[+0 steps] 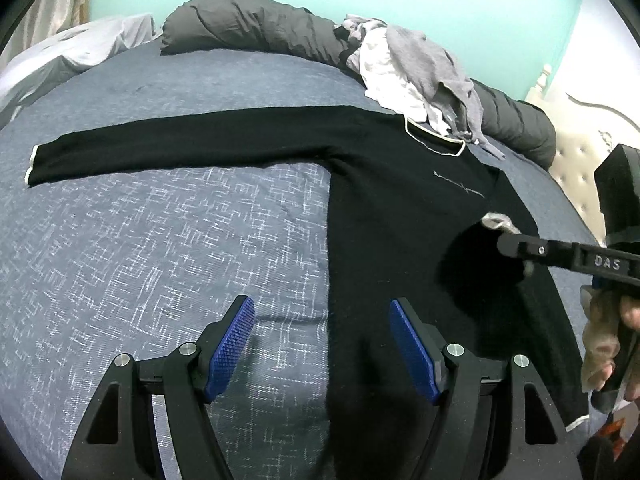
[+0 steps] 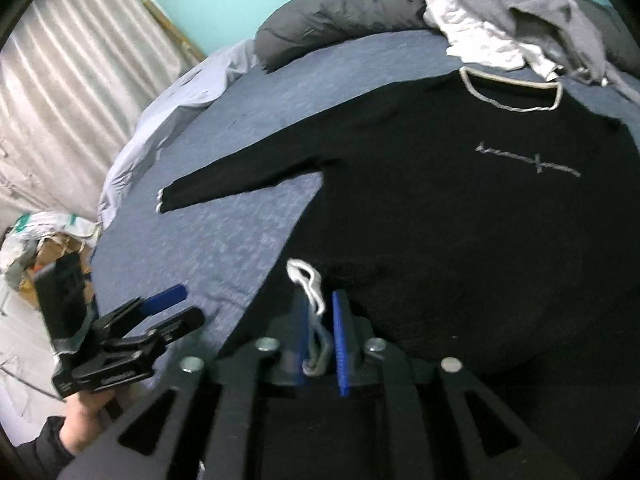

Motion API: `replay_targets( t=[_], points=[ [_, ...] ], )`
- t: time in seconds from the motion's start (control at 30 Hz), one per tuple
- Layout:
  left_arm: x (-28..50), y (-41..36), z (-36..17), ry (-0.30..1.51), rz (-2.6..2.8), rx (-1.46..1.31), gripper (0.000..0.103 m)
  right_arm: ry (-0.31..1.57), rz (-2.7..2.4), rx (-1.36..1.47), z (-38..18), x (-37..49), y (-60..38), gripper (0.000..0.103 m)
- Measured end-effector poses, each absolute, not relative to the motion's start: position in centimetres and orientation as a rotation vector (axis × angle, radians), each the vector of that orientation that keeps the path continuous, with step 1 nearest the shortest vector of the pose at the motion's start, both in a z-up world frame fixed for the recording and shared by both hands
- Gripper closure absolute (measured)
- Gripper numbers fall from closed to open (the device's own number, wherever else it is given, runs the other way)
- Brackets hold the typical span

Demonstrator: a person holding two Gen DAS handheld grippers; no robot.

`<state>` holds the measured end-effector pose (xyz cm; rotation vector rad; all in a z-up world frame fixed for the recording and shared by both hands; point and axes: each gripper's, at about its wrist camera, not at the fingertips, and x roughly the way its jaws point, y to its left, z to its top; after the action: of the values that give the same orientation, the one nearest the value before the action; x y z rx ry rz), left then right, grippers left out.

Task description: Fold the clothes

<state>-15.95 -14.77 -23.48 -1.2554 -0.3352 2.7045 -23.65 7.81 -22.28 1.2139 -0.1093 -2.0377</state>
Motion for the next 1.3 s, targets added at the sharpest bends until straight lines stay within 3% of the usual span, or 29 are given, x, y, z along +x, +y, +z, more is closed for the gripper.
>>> replay_targets(
  t=[0.03, 0.07, 0.33, 0.67, 1.07, 1.13, 1.2, 1.3],
  points=[
    [-16.0, -14.6, -23.5, -0.335, 2.701, -1.257, 0.029, -0.108, -2.036, 1.199, -21.9, -23.5, 8.1, 0.064],
    [-16.1, -14.5, -23.5, -0.334, 2.696, -1.257, 0.029, -0.107, -2.035, 1.183, -21.6, -23.4, 8.4, 0.062],
    [-16.7, -11.7, -23.9, -0.272, 2.619, -1.254, 0.029, -0.048, -2.261, 1.203, -19.8, -26.0, 18.1, 0.060],
    [-19.1, -4.9, -25.1, -0.085, 2.505, -1.271, 0.029, 0.041, -2.562, 1.403, -23.3, -30.5, 31.4, 0.059],
    [-22.6, -3.9, -27.9, -0.148, 2.452, -1.396, 0.029, 0.121, -2.557, 1.464, -27.3, -34.9, 32.1, 0.059],
    [-22.8, -3.9, -28.3, -0.147, 2.446, -1.409, 0.035, 0.150, -2.553, 1.470, -27.8, -35.7, 31.7, 0.059],
    [-22.9, -3.8, -28.6, -0.150, 2.436, -1.411, 0.050, 0.163, -2.555, 1.470, -28.2, -36.4, 31.7, 0.059],
    [-23.1, -4.0, -28.9, -0.184, 2.418, -1.413, 0.062, 0.153, -2.562, 1.465, -28.4, -37.0, 31.7, 0.059]
  ],
)
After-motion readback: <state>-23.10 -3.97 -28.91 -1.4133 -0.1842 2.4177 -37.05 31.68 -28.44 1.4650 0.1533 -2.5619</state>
